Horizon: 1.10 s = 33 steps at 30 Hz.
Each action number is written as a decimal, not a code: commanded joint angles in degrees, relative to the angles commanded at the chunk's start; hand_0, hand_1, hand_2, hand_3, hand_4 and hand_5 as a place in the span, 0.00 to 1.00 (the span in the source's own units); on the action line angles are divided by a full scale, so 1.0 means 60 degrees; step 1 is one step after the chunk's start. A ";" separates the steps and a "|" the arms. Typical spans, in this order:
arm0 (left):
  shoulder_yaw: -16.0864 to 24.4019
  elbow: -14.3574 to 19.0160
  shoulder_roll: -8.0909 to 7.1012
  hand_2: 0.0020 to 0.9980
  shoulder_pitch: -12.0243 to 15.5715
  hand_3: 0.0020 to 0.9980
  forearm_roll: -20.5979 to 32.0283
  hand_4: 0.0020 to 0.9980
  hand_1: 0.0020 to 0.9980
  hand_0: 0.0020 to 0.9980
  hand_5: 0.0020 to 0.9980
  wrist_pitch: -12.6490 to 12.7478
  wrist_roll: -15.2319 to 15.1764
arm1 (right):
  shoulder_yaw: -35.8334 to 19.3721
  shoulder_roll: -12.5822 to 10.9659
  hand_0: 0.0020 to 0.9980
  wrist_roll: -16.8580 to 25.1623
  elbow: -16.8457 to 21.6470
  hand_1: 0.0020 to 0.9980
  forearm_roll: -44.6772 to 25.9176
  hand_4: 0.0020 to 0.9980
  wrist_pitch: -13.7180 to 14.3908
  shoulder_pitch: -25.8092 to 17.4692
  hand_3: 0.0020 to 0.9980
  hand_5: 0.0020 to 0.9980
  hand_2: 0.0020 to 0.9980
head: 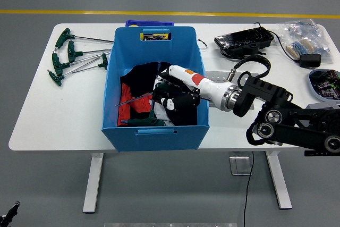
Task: Lift tool from toolbox,place it in box,lift tool from toolbox,place it in box
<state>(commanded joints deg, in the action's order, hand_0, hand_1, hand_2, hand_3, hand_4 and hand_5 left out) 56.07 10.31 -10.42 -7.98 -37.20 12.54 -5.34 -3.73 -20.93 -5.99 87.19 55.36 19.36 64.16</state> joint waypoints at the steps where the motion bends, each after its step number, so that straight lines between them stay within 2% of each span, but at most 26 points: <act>1: -0.0022 0.0000 -0.0008 0.91 -0.0017 0.75 0.0011 0.70 0.90 0.89 0.79 -0.0006 -0.0011 | 0.0030 0.0130 0.34 0.0031 -0.0253 0.28 0.0301 0.42 -0.0035 0.0075 0.33 0.00 0.32; 4: -0.0042 0.0000 -0.0025 0.91 -0.0029 0.75 0.0007 0.70 0.90 0.89 0.79 -0.0006 -0.0015 | 0.0099 0.0412 0.34 0.0103 -0.0917 0.28 0.0932 0.42 -0.0126 0.0248 0.33 0.00 0.32; 9: -0.0046 0.0000 -0.0064 0.91 0.0005 0.75 -0.0035 0.70 0.90 0.89 0.79 0.0008 0.0015 | 0.0270 0.0763 0.34 0.0063 -0.1662 0.28 0.1464 0.43 -0.0281 0.0521 0.33 0.00 0.33; 14: -0.0093 0.0000 -0.0085 0.91 -0.0049 0.75 0.0003 0.70 0.90 0.89 0.79 -0.0002 -0.0016 | 0.0477 0.1214 0.34 -0.0082 -0.2613 0.29 0.2934 0.43 -0.0592 0.0783 0.33 0.00 0.33; 18: -0.0113 0.0000 -0.0094 0.91 -0.0096 0.75 0.0048 0.70 0.90 0.89 0.79 -0.0011 -0.0046 | 0.0564 0.1490 0.36 -0.0117 -0.3121 0.30 0.3874 0.41 -0.0940 0.0885 0.36 0.00 0.35; 23: -0.0098 0.0000 -0.0102 0.91 -0.0104 0.75 0.0061 0.70 0.90 0.89 0.79 -0.0007 -0.0048 | 0.0556 0.1683 0.36 -0.0147 -0.3454 0.30 0.4336 0.41 -0.1283 0.0937 0.36 0.00 0.35; 24: -0.0103 0.0000 -0.0104 0.91 -0.0103 0.75 0.0068 0.70 0.90 0.89 0.79 -0.0007 -0.0050 | 0.0553 0.1700 0.40 -0.0149 -0.3507 0.37 0.4379 0.45 -0.1342 0.0942 0.43 0.00 0.42; 29: -0.0103 0.0000 -0.0107 0.91 -0.0100 0.75 0.0088 0.70 0.90 0.89 0.79 -0.0005 -0.0057 | 0.0540 0.1742 0.40 -0.0175 -0.3743 0.37 0.4452 0.45 -0.1770 0.0957 0.43 0.00 0.42; 30: -0.0096 0.0000 -0.0107 0.91 -0.0099 0.75 0.0080 0.70 0.90 0.89 0.79 -0.0003 -0.0055 | 0.0534 0.1749 0.55 -0.0161 -0.3776 0.52 0.4424 0.64 -0.1864 0.0956 0.65 0.05 0.60; 33: -0.0103 0.0000 -0.0108 0.91 -0.0107 0.75 0.0087 0.70 0.90 0.89 0.79 -0.0005 -0.0054 | 0.0525 0.1757 0.55 -0.0104 -0.3795 0.52 0.4328 0.64 -0.1975 0.0957 0.65 0.05 0.60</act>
<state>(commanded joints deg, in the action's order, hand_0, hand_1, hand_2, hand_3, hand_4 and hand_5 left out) 55.45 10.31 -11.06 -8.62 -36.67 12.51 -5.67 -0.58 -10.38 -6.62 64.42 81.33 7.51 69.90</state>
